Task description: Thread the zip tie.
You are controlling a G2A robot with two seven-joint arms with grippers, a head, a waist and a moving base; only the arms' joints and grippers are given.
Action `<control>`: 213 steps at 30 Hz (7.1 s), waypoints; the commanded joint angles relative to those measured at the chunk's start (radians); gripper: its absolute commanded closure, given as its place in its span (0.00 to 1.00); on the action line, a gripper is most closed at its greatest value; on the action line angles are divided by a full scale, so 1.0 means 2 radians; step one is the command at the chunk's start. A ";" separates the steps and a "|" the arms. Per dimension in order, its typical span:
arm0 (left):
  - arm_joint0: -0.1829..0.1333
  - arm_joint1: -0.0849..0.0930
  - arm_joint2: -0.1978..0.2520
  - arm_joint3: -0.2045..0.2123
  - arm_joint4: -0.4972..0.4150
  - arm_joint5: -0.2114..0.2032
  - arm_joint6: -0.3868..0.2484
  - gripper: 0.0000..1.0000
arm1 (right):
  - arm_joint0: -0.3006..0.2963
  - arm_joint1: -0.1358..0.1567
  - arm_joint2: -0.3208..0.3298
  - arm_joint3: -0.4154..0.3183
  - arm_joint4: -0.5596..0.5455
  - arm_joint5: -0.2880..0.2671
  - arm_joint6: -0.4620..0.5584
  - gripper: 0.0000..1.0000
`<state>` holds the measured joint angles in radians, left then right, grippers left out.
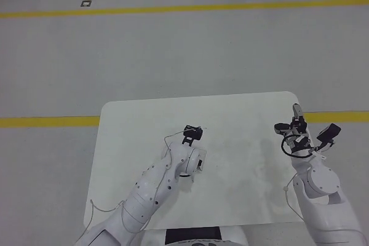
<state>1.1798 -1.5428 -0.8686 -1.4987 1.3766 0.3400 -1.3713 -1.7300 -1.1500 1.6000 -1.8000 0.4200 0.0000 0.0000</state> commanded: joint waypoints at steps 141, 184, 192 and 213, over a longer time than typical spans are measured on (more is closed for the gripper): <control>0.108 0.107 -0.247 -0.084 -0.522 -0.340 0.006 1.00 | 0.000 0.000 0.000 0.000 0.000 0.000 0.000 0.00; 0.086 0.247 -0.195 0.033 -1.050 -0.340 -0.009 1.00 | 0.000 0.000 0.000 0.000 0.000 0.000 0.000 0.00; 0.063 0.249 -0.160 0.085 -1.117 -0.340 -0.009 1.00 | 0.000 0.000 0.000 0.000 0.000 0.000 0.000 0.00; 0.059 0.254 -0.153 0.036 -1.057 -0.340 -0.009 1.00 | 0.000 0.000 0.000 0.000 0.000 0.000 0.000 0.00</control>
<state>1.2932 -1.0340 -1.1650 -1.4072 -0.7590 -0.3400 -1.3763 -1.7300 -1.1500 1.6000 -1.8000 0.4200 0.0000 0.0000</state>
